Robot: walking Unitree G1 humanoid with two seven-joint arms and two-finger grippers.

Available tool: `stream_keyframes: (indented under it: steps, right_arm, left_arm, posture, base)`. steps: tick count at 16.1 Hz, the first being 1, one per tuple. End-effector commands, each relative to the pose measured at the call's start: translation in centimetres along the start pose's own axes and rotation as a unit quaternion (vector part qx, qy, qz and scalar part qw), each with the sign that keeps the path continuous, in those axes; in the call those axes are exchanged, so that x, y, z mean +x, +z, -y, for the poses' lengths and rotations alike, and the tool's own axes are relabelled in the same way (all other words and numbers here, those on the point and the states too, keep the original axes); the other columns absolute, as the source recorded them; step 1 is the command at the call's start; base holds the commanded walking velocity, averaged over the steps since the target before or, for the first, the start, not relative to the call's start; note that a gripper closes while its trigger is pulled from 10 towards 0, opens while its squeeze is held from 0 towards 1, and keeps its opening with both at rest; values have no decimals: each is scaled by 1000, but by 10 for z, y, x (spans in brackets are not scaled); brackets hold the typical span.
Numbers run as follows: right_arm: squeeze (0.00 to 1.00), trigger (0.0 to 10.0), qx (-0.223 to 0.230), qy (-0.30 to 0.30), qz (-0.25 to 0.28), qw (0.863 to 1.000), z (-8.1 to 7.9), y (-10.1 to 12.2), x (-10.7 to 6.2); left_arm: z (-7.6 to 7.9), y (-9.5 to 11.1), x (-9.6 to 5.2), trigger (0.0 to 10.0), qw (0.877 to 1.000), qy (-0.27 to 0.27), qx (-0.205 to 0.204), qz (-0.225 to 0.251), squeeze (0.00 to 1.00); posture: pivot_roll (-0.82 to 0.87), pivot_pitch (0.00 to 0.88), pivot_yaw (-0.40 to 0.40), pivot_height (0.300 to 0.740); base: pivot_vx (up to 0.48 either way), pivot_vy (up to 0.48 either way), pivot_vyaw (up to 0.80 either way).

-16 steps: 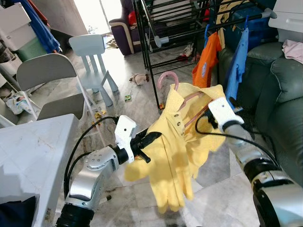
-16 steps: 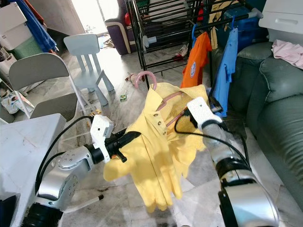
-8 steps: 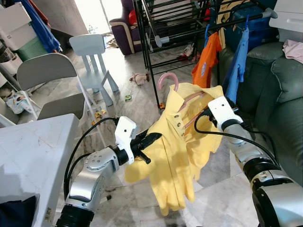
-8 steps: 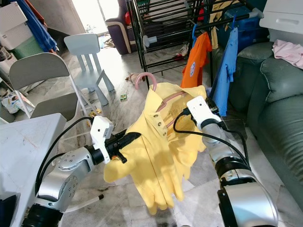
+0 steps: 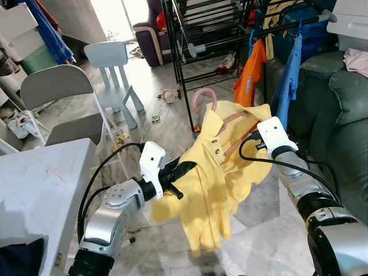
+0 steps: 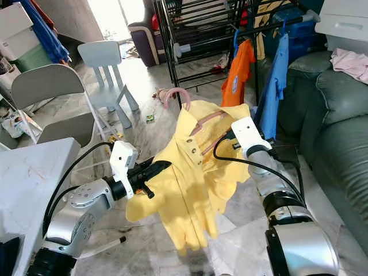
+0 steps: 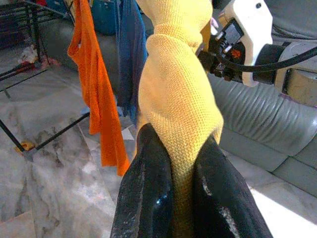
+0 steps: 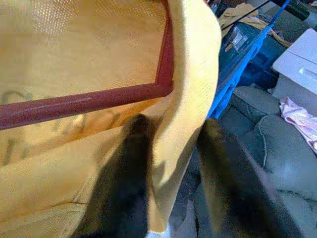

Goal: Hang hanger

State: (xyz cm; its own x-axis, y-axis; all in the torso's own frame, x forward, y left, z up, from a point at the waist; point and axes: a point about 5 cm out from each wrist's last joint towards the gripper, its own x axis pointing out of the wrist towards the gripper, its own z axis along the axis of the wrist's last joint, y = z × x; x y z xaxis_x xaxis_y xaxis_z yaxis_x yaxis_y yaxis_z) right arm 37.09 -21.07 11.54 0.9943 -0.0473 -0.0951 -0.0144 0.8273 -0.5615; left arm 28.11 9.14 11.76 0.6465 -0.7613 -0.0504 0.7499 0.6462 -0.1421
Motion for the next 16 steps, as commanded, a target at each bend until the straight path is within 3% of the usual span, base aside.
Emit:
stream_keyframes:
  steps: [1,8,10,16]
  right_arm:
    - [0,0,7,9,11,1000,-6,8,2]
    - [0,0,12,13,28,999,-7,14,3]
    - [0,0,22,31,47,998,-14,20,3]
    - [0,0,39,62,84,994,-25,34,3]
  left_arm:
    - [-3,11,-3,10000,1000,0,12,24,0]
    - [-7,11,-3,10000,999,27,14,30,0]
    - [-11,13,-1,10000,998,58,8,39,0]
    - [-12,11,3,10000,997,72,11,35,0]
  posture:
    - [-159,0,159,740]
    - [-159,0,154,740]
    - [-159,0,154,740]
    - [-165,0,158,740]
  base:
    - [0,0,0]
    - [0,0,0]
    - [0,0,0]
    - [0,0,0]
